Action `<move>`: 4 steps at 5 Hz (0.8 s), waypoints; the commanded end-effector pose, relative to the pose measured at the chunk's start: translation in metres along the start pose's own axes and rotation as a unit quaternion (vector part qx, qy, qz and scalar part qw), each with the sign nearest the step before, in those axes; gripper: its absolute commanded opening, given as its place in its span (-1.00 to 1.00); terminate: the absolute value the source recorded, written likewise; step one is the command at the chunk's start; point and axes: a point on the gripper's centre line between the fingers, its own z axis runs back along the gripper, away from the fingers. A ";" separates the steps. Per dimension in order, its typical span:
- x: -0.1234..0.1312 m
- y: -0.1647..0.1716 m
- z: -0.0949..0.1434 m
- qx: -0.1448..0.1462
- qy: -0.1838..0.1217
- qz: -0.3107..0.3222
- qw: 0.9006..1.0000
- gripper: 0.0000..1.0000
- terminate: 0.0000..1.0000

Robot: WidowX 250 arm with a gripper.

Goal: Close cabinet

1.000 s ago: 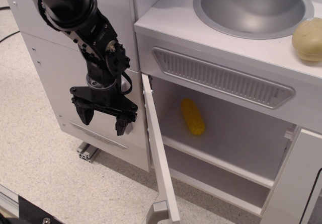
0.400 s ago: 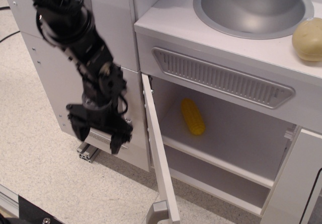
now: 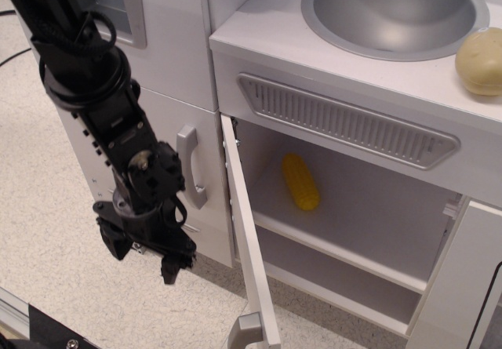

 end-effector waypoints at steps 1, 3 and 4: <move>0.001 -0.041 -0.006 -0.017 -0.017 -0.014 1.000 1.00 -1.00; 0.004 -0.086 -0.006 -0.038 -0.030 -0.022 0.999 1.00 -1.00; 0.017 -0.108 -0.003 -0.050 -0.040 -0.010 0.998 1.00 -1.00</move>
